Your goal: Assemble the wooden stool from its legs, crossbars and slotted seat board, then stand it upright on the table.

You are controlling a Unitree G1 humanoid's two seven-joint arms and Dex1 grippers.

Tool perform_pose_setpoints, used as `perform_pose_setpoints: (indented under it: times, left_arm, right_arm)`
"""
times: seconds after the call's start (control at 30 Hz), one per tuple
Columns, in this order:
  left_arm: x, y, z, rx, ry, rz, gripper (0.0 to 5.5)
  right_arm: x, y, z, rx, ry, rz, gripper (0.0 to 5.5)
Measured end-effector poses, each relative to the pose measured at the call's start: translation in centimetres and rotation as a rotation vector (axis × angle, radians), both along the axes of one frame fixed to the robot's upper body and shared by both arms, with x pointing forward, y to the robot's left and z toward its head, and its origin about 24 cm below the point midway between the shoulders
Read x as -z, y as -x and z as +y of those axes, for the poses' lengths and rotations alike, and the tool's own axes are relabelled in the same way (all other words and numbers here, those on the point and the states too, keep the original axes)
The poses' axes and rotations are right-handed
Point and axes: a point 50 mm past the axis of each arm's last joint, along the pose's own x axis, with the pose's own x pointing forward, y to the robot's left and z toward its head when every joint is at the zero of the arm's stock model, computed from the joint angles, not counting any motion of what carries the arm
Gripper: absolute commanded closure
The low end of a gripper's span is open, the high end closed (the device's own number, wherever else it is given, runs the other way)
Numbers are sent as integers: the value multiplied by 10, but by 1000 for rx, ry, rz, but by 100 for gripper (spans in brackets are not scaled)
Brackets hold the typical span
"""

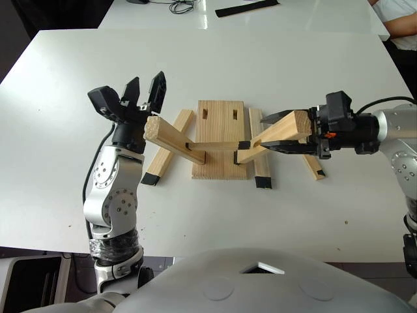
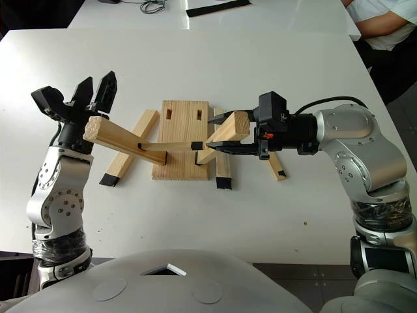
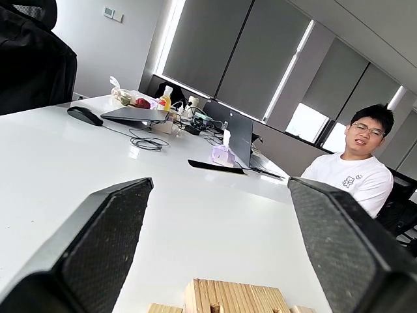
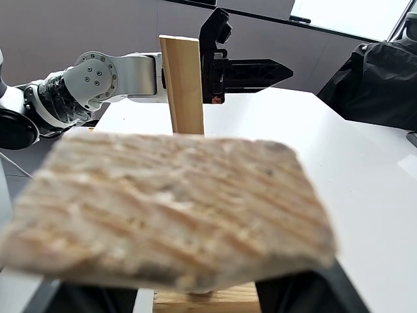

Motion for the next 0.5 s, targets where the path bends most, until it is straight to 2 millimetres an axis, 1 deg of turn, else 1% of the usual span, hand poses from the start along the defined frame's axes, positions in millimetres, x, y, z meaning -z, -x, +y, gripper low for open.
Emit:
perform_pose_setpoints:
  times: [0.23,0.4,0.5]
  left_arm:
    - [8,7,-11,-12,-28,18,166]
    - [12,9,-10,-48,-31,23,166]
    - [14,8,-10,-60,-27,28,166]
  right_arm:
    - [-1,-3,6,0,24,2,348]
    - [-8,-6,17,-6,61,22,348]
    - [-11,-8,21,-11,67,68,348]
